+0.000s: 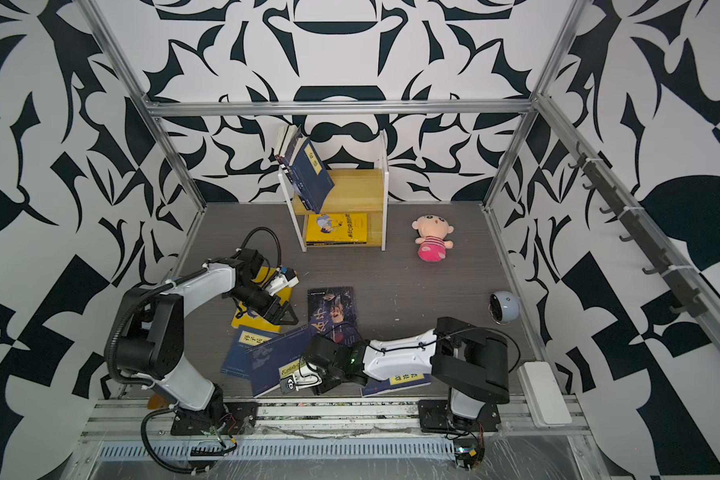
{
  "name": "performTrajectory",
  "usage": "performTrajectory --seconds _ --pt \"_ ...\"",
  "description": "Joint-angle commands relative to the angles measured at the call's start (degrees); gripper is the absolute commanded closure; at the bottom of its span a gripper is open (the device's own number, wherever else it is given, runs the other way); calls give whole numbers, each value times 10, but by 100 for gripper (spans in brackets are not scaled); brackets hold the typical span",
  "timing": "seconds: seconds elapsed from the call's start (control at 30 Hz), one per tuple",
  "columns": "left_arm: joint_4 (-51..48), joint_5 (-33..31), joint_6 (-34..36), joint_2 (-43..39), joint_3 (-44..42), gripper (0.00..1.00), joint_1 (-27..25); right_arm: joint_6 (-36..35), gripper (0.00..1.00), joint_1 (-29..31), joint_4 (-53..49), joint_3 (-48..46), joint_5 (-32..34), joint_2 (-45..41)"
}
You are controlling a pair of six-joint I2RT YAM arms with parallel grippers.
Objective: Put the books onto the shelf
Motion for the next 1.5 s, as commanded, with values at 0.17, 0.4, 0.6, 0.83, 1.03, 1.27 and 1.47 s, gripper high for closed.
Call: performTrajectory --seconds 0.17,0.4,0.6,0.83,1.03,1.27,1.47 --pt "-38 -2 16 52 24 11 -37 -25 46 1 80 -13 111 30" --pt "-65 8 11 79 50 33 -54 -12 71 1 111 -10 168 56" --pt "-70 17 -11 67 61 62 -56 6 80 1 123 -7 185 65" --pt "-73 18 -24 41 75 100 -55 13 76 0 110 5 200 63" --pt "-98 0 -18 25 117 100 -47 36 58 0 73 13 199 34" --pt "-98 15 -52 -31 175 100 -6 134 43 -36 15 5 122 -84" --pt "-101 22 -60 -50 260 100 15 230 42 -107 11 7 14 -183"
